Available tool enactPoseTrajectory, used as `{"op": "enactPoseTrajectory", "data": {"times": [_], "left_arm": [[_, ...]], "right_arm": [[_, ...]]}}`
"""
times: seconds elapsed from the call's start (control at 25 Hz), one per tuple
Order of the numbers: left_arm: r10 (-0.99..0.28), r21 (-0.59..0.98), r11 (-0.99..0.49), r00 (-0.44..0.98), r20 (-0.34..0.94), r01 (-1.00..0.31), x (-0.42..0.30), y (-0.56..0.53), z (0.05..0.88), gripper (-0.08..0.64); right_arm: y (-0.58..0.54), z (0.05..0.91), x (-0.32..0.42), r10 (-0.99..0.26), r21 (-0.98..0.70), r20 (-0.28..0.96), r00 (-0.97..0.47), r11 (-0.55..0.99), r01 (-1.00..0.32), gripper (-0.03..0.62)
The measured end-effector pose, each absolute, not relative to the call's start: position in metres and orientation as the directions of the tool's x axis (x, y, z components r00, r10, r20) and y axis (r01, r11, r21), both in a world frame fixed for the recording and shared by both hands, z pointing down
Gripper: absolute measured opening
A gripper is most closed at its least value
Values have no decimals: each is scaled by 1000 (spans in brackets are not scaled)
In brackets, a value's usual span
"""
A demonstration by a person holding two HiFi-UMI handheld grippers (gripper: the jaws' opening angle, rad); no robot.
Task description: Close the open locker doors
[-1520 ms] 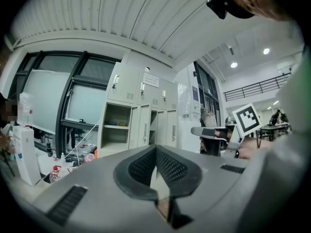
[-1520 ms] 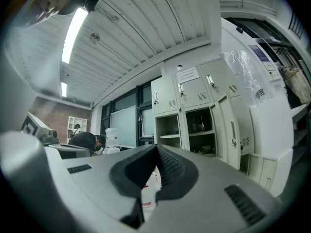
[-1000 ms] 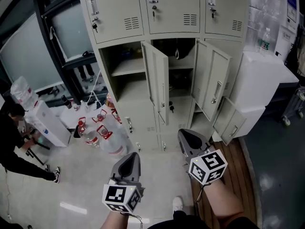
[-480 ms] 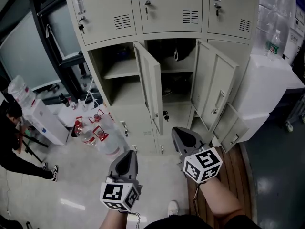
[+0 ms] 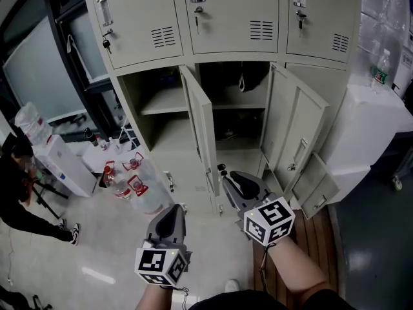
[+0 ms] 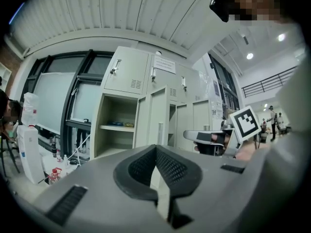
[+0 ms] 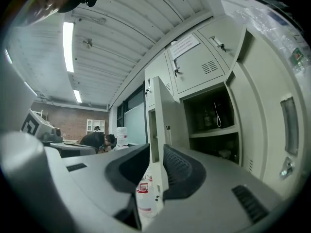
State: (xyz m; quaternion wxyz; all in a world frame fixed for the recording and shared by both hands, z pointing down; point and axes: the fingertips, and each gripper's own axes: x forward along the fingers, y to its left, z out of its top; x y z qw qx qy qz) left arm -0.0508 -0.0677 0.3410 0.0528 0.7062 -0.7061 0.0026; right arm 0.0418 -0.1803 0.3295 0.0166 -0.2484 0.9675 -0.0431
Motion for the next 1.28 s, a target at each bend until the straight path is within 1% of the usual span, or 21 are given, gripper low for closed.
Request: {"op": "enactPoseTrajectory", "data": {"times": [0.32,0.44,0.76,1.0,1.08,1.12,1.28], "left_arm": [[-994,49,46,-41,102,-998,-59,-76,343,2],[-993,45,53,-48,106,-998,-65,-79,342,2],[-993,54,38,-32,111,-998,-84,-96,349,2],[-995,57,6,-1,102,-998,-98,-116,346,2],[-995,60,0,6,103,-998,-102,-119,346,2],[-995,62,-3,9,104,-998,-104,-120,346,2],[-995,71,-10,18,102,-997,-112,-125,349,2]], "right_arm": [[-203,332,22,-438,-131,-25,-899,893,-431,125],[-210,331,12,-427,-136,-34,-904,898,-419,153],[-226,334,-7,-419,-138,-35,-907,901,-411,187],[-231,337,-26,-388,-101,-5,-921,917,-386,189],[-231,339,-30,-377,-96,9,-926,922,-376,176],[-230,339,-33,-368,-96,13,-930,925,-367,159],[-225,340,-45,-331,-82,19,-943,940,-332,155]]}}
